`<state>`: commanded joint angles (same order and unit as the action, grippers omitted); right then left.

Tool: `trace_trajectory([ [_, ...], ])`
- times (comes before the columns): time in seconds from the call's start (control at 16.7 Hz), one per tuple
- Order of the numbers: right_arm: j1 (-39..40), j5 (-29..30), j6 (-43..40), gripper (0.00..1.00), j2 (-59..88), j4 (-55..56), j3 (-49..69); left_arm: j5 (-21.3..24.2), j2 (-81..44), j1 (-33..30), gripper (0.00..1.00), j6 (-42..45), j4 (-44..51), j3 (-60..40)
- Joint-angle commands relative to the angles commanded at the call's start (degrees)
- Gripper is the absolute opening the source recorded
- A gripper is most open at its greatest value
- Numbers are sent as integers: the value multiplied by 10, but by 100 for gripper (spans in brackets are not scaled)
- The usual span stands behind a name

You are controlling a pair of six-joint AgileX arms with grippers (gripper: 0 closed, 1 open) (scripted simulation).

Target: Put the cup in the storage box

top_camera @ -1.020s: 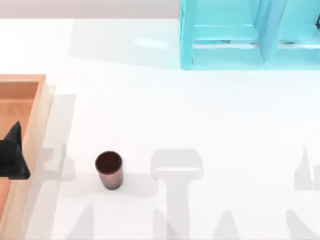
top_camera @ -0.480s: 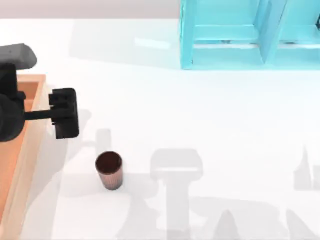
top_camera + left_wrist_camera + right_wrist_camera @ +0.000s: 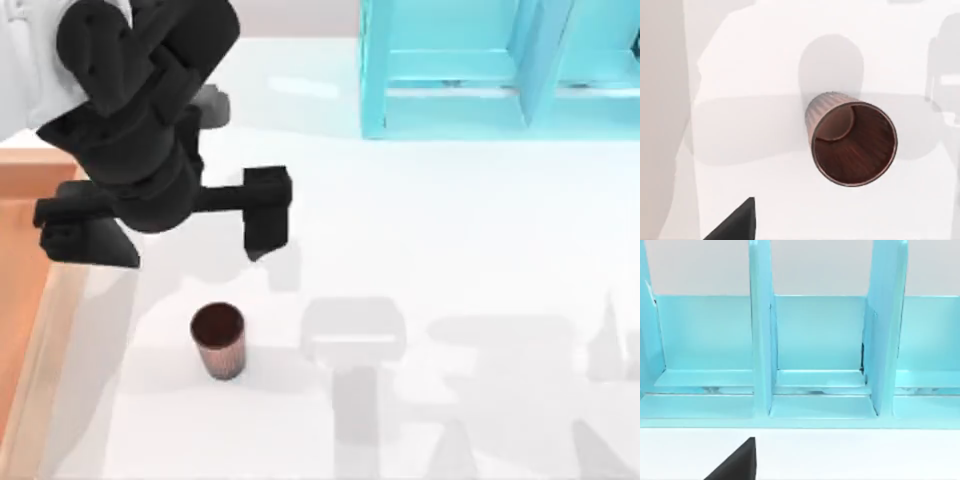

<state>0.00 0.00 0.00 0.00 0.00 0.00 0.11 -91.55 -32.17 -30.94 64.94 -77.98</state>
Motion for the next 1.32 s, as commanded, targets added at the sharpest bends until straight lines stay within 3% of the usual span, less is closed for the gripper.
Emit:
trace_trajectory([
  [0.36, 0, 0, 0, 100, 0, 0, 0, 0, -126, -44, 100, -43, 89, -107],
  [0.78, 0, 0, 0, 100, 0, 0, 0, 0, -134, -45, 100, -45, 93, -112],
  [1.32, 0, 0, 0, 100, 0, 0, 0, 0, -172, -45, 100, -43, -82, 24],
])
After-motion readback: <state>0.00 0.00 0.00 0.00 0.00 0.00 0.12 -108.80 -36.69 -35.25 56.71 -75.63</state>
